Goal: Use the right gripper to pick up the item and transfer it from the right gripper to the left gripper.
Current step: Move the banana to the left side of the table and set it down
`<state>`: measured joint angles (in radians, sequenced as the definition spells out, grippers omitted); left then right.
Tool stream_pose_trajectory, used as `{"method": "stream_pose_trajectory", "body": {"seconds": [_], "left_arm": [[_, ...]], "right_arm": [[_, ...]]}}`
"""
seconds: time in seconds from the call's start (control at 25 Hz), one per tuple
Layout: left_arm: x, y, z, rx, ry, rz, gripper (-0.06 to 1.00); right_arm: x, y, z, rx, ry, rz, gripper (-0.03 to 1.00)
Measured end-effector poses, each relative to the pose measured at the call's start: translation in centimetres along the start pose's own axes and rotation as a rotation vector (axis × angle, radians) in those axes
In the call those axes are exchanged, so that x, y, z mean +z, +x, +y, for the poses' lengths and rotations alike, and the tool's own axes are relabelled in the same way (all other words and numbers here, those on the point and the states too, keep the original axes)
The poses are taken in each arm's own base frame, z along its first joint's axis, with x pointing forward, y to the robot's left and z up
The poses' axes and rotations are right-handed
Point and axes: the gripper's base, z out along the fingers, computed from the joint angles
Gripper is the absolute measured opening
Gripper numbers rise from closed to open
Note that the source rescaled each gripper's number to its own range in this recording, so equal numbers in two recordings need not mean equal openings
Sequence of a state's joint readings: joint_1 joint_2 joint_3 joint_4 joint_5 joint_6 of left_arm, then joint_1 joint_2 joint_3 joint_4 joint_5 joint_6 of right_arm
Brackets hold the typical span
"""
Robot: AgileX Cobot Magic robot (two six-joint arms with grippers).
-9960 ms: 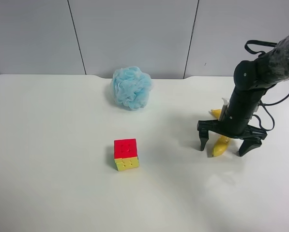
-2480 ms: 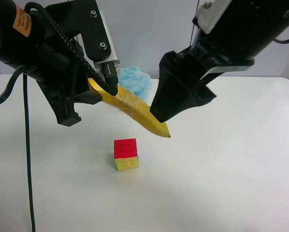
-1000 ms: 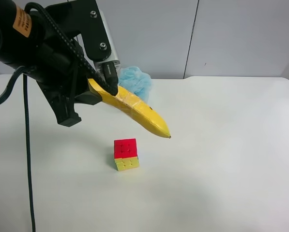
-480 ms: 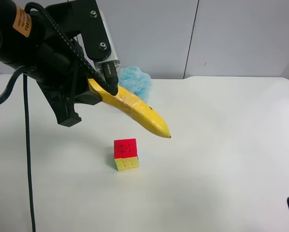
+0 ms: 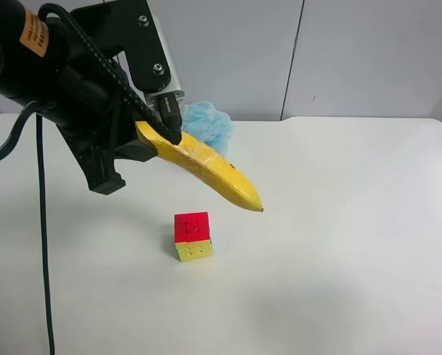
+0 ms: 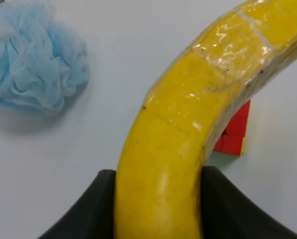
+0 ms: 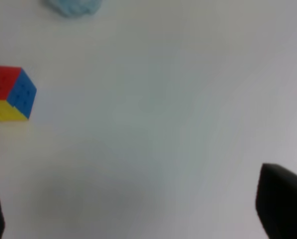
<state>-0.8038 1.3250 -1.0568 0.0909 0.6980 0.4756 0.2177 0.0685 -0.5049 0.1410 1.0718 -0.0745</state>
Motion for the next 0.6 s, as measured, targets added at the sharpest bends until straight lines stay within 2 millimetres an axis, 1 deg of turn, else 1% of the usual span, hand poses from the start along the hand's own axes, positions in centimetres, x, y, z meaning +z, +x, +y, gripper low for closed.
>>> {"method": "stream_pose_trajectory", "body": {"seconds": [0.16, 0.32, 0.48, 0.6], "left_arm": [[0.0, 0.0, 0.0, -0.011, 0.001, 0.0, 0.01], [0.2, 0.0, 0.0, -0.043, 0.003, 0.005, 0.01], [0.2, 0.7, 1.2, -0.115, -0.028, 0.015, 0.01], [0.2, 1.8, 3.2, -0.201, -0.085, 0.011, 0.01]], "right_arm": [[-0.8, 0.5, 0.1, 0.009, 0.031, -0.068, 1.0], [-0.9, 0.6, 0.1, 0.011, 0.034, -0.072, 1.0], [-0.9, 0.6, 0.2, 0.011, 0.033, -0.073, 1.0], [-0.9, 0.6, 0.2, 0.011, 0.033, -0.073, 1.0]]}}
